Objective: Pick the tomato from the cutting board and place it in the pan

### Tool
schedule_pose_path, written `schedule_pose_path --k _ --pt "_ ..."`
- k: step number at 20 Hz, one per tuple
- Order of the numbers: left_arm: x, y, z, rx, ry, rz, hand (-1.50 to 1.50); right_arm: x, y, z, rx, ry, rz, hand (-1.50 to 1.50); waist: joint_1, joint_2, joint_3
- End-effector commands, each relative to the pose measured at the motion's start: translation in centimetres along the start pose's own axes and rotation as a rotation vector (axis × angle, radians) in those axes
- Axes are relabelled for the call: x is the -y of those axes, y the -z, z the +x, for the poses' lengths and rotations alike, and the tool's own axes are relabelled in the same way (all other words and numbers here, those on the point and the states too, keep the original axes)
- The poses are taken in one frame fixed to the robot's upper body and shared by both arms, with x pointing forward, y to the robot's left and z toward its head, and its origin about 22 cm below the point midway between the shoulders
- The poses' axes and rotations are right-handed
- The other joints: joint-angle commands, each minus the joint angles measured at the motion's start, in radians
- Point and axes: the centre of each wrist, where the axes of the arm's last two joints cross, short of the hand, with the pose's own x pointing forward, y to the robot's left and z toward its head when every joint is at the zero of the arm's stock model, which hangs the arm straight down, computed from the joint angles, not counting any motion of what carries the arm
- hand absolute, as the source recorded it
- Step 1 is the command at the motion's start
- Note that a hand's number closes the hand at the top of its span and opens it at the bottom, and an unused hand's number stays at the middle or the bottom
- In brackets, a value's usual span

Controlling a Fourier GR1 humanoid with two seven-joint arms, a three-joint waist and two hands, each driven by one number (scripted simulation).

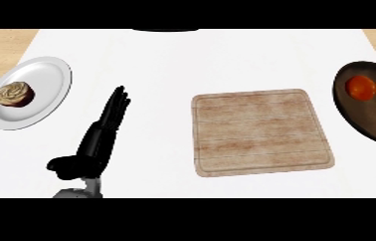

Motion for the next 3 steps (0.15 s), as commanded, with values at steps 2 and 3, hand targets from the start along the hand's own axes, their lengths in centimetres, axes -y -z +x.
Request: schedule_pose_path --k 2,3 --pt "-0.4 -0.3 0.0 0.004 0.002 0.003 0.0 -0.3 -0.6 -0.6 0.177 0.089 0.065 -1.5 0.011 0.001 0.0" --pt "-0.6 -0.1 0.3 0.008 0.005 -0.01 0.0 -1.1 -0.5 -1.0 0.182 0.092 0.063 -1.5 0.011 0.001 0.0"
